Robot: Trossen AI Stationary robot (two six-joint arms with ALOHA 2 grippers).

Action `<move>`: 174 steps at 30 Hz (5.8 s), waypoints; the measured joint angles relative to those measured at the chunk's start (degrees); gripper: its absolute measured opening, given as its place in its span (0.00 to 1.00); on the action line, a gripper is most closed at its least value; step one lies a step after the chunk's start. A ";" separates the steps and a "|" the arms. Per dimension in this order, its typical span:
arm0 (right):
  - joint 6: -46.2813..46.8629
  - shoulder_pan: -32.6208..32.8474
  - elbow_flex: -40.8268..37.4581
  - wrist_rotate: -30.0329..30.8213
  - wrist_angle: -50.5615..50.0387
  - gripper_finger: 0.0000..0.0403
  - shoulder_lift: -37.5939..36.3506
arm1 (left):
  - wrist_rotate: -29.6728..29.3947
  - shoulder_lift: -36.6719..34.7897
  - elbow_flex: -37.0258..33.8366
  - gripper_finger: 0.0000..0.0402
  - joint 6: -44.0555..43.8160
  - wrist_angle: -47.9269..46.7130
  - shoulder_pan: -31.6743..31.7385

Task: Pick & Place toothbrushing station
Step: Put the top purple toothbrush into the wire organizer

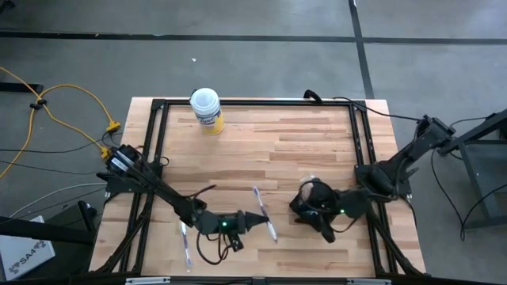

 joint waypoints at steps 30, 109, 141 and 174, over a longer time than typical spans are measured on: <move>0.40 -11.98 0.00 -30.23 18.49 0.33 11.85 | 34.68 0.47 0.04 0.02 9.26 7.19 1.86; 2.95 -16.77 0.00 -41.21 26.58 0.03 15.24 | 39.79 0.36 0.04 0.02 10.66 9.35 5.60; 3.35 -16.77 0.00 -41.62 26.49 0.03 15.24 | 39.45 0.45 0.04 0.21 10.79 9.55 5.09; -1.84 -9.60 -0.04 -15.04 2.30 0.03 -1.70 | 26.40 0.43 0.04 0.21 -28.38 19.25 4.60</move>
